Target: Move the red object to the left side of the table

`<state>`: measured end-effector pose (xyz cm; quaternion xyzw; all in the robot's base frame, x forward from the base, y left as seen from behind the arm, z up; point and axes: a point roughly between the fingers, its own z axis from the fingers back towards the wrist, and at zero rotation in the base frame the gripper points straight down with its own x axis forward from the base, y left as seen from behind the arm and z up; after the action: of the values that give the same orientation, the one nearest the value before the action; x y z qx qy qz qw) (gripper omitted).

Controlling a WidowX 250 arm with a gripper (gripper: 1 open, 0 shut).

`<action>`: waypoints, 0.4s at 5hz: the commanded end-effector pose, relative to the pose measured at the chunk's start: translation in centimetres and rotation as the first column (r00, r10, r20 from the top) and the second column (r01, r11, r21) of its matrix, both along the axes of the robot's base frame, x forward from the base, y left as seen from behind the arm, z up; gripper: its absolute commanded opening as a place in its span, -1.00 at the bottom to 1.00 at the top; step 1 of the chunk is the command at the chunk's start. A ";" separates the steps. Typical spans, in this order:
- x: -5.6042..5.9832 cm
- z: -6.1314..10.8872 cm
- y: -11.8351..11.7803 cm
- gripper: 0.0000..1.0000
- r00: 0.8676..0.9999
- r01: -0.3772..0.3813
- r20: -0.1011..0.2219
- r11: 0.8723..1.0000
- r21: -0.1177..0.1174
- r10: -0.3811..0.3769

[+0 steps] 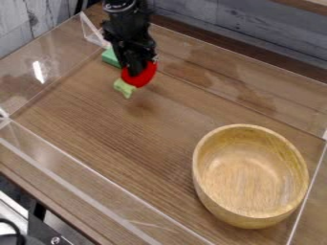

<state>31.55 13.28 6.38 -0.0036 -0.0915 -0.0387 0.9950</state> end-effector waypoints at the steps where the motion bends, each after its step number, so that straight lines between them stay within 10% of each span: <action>1: 1.6 0.7 1.2 -1.00 0.999 -0.016 0.046 0.999 0.039 0.014; 2: 1.7 0.0 0.8 -1.00 0.999 0.000 0.032 0.999 0.039 -0.001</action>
<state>32.25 13.73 4.56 0.0009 -0.0788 -0.0368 0.9962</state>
